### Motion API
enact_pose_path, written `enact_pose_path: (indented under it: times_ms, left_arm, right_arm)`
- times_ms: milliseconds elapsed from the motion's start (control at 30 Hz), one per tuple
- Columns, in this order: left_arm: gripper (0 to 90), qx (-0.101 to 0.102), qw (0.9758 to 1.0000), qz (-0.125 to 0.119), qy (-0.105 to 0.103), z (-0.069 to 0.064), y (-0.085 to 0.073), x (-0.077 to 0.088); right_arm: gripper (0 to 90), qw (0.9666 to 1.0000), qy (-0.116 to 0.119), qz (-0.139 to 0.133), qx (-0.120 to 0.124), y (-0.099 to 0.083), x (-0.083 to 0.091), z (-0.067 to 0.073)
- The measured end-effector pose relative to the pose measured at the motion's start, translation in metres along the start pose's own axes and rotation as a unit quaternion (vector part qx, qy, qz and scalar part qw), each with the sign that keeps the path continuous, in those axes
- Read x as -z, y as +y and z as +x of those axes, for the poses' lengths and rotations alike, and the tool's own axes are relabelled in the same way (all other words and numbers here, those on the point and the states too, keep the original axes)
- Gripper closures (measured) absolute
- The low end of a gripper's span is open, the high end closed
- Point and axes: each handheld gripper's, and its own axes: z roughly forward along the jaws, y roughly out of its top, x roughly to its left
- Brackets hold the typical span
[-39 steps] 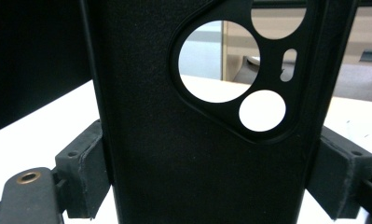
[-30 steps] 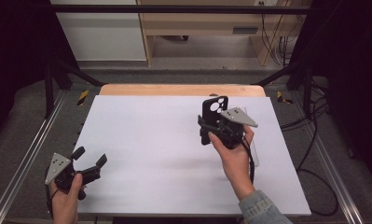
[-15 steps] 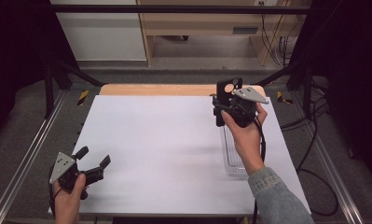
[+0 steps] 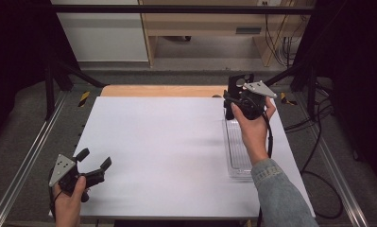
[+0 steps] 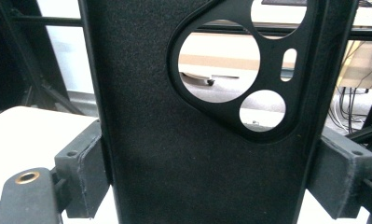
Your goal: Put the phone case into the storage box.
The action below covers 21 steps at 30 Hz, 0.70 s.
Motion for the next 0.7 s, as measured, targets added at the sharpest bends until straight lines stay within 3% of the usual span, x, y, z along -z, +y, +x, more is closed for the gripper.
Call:
enact_pose_path:
  times_ms: [267, 700]
  left_arm:
    - [5.7, 0.0, 1.0, 0.005, -0.005, -0.002, -0.001, -0.002]
    - [5.7, 0.001, 0.9999, 0.009, -0.01, -0.003, -0.002, -0.004]
  right_arm:
    - [14.3, 0.9997, -0.025, 0.003, -0.004, -0.004, -0.019, -0.01]
    - [14.4, 0.999, -0.04, 0.016, -0.014, -0.014, -0.046, -0.022]
